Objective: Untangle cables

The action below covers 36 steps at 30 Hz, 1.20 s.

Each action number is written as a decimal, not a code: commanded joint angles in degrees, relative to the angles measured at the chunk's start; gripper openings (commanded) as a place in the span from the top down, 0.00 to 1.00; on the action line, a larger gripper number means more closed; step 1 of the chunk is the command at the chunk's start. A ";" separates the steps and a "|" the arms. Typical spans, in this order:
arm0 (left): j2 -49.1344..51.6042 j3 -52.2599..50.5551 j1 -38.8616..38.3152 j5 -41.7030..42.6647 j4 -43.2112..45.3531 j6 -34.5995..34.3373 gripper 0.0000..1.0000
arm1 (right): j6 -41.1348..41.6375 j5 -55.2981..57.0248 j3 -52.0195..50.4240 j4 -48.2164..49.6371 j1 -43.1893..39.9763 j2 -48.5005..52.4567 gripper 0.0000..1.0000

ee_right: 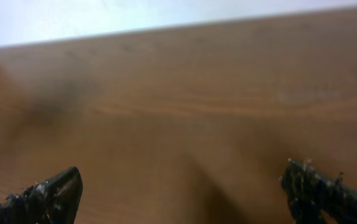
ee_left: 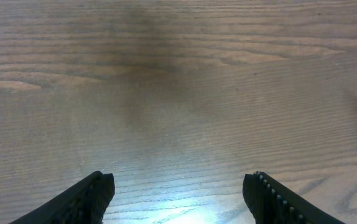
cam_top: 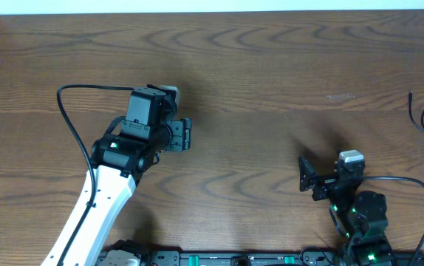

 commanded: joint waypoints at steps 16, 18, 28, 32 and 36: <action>-0.48 0.90 0.24 -0.74 0.37 1.18 0.28 | 0.37 2.73 -0.28 -3.23 -0.04 0.66 0.01; -0.48 0.90 0.24 -0.74 0.44 1.20 0.28 | 0.35 2.73 -0.28 -3.23 -0.04 0.66 0.01; -0.48 0.90 0.24 -0.74 1.18 1.18 0.28 | 0.35 2.73 -0.28 -3.23 -0.17 -1.57 0.01; -0.48 0.90 0.24 -0.74 2.08 1.16 0.28 | 0.37 2.73 -0.28 -3.21 -1.29 -8.09 0.01; -0.48 0.90 0.24 -0.74 3.32 1.16 0.28 | 0.37 2.73 -0.28 -3.21 -3.78 -14.16 0.01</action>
